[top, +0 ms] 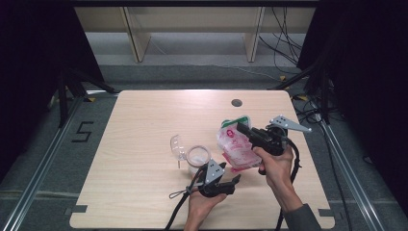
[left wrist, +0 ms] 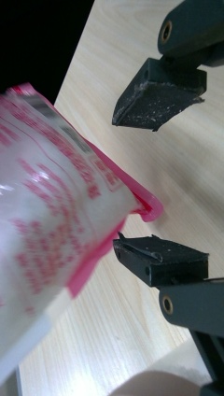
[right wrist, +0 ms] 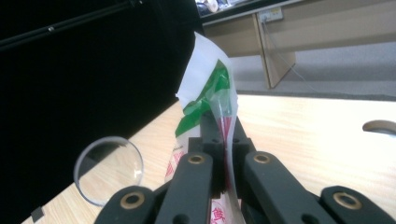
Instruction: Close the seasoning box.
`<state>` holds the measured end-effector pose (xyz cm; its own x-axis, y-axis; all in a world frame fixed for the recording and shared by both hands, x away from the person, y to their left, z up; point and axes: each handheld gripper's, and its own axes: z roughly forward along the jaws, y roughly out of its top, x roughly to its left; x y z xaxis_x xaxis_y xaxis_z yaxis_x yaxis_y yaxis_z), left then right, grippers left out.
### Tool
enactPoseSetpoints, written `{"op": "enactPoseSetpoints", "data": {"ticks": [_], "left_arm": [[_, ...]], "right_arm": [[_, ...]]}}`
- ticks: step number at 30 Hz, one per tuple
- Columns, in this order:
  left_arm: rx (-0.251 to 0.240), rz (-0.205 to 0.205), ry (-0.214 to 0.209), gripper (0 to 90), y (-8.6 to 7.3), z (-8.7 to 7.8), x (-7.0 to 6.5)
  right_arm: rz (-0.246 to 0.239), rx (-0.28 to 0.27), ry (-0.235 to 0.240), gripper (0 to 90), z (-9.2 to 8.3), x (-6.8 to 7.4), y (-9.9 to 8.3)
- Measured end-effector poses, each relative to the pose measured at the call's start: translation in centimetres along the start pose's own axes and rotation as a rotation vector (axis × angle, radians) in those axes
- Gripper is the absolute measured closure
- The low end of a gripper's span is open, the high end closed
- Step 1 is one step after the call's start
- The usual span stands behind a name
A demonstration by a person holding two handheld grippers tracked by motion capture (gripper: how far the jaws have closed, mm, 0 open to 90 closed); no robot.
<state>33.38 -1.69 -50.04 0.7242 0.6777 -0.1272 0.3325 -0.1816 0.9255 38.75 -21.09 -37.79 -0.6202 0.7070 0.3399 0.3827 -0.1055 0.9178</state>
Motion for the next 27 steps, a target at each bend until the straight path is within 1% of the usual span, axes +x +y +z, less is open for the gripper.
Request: {"op": "enactPoseSetpoints", "data": {"ticks": [1, 2, 3, 4, 5, 6, 7, 8, 9, 10, 11, 12, 13, 14, 16, 17, 18, 19, 20, 22, 23, 24, 25, 26, 27], "left_arm": [[0.003, 0.012, -0.003, 34.0, 0.1, -0.1, 0.0], [0.002, 0.009, -0.002, 33.9, 0.1, -0.2, -0.2], [-0.001, 0.008, -0.002, 33.5, 0.0, -0.3, -0.3], [-0.007, 0.013, -0.015, 33.2, 0.0, -0.3, -0.3], [0.002, 0.013, -0.006, 33.1, 0.0, -0.5, -0.4], [0.001, 0.014, -0.012, 33.0, -0.1, -0.5, -0.4], [-0.002, 0.016, -0.01, 33.0, -0.1, -0.6, -0.4], [0.006, 0.016, -0.004, 33.0, -0.1, -0.8, -0.4], [-0.003, 0.014, -0.004, 32.9, -0.2, -0.8, -0.3], [0.002, 0.014, -0.002, 32.9, -0.1, -1.1, -0.3], [-0.008, 0.011, -0.003, 32.9, -0.1, -1.2, -0.4], [-0.008, 0.013, -0.002, 32.9, -0.1, -1.5, -0.4], [-0.01, 0.017, -0.007, 32.9, -0.2, -1.7, -0.4], [-0.009, 0.023, -0.002, 32.9, -0.2, -1.9, -0.5], [-0.011, 0.028, 0.001, 32.9, -0.2, -2.4, -0.6], [-0.014, 0.025, 0.0, 32.9, -0.3, -2.6, -0.6], [-0.015, 0.024, 0.008, 32.9, -0.4, -2.9, -0.8], [-0.015, 0.03, -0.003, 32.9, -0.6, -3.0, -0.8], [-0.001, 0.038, 0.0, 32.9, -0.7, -3.3, -0.9], [-0.012, 0.03, -0.004, 32.9, -0.8, -3.5, -0.9], [-0.017, 0.028, -0.002, 32.9, -0.8, -3.6, -0.8], [-0.014, 0.026, -0.005, 32.9, -0.8, -3.8, -0.7], [-0.023, 0.025, -0.006, 32.9, -0.8, -3.8, -0.6], [-0.013, 0.031, -0.009, 32.7, -0.8, -4.0, -0.6], [-0.015, 0.028, -0.019, 32.6, -0.8, -4.1, -0.5]], "right_arm": [[0.027, 0.006, -0.002, 90.0, -0.1, -0.1, -0.2], [0.009, -0.007, -0.002, 90.0, -0.1, -0.5, -0.4], [0.048, -0.003, -0.002, 90.0, -0.2, -0.5, -0.7], [0.055, 0.0, -0.001, 90.0, -0.2, -0.7, -0.9], [0.047, -0.004, -0.002, 90.0, -0.3, -1.0, -1.1], [0.057, -0.004, -0.006, 90.0, -0.4, -1.0, -1.3], [0.047, -0.017, 0.004, 90.0, -0.4, -1.1, -1.3], [0.06, -0.018, 0.002, 90.0, -0.6, -1.0, -1.3], [0.046, -0.024, 0.007, 90.0, -0.7, -1.2, -1.3], [0.058, -0.017, 0.001, 90.0, -0.8, -1.1, -1.4], [0.045, -0.028, 0.009, 90.0, -0.8, -1.3, -1.5], [0.05, -0.032, 0.016, 90.0, -1.0, -1.4, -1.6], [0.041, -0.039, 0.016, 90.0, -1.2, -1.5, -1.7], [0.08, -0.034, 0.016, 90.0, -1.5, -1.4, -1.8], [0.062, -0.056, 0.017, 90.0, -2.0, -1.8, -2.2], [0.089, -0.063, 0.017, 90.0, -2.4, -1.8, -2.4], [0.094, -0.064, 0.019, 90.0, -2.7, -1.9, -2.5], [0.082, -0.065, 0.01, 90.0, -2.9, -2.2, -2.5], [0.077, -0.068, 0.003, 90.0, -3.2, -2.3, -2.6], [0.072, -0.077, 0.002, 90.0, -3.6, -2.7, -2.9], [0.097, -0.073, 0.0, 90.0, -3.8, -2.7, -3.0], [0.084, -0.079, 0.0, 90.0, -4.0, -2.9, -3.1], [0.099, -0.074, 0.0, 90.0, -4.2, -3.0, -3.2], [0.1, -0.081, 0.001, 90.0, -4.4, -3.0, -3.3], [0.09, -0.077, -0.003, 90.0, -4.7, -3.1, -3.4]]}}
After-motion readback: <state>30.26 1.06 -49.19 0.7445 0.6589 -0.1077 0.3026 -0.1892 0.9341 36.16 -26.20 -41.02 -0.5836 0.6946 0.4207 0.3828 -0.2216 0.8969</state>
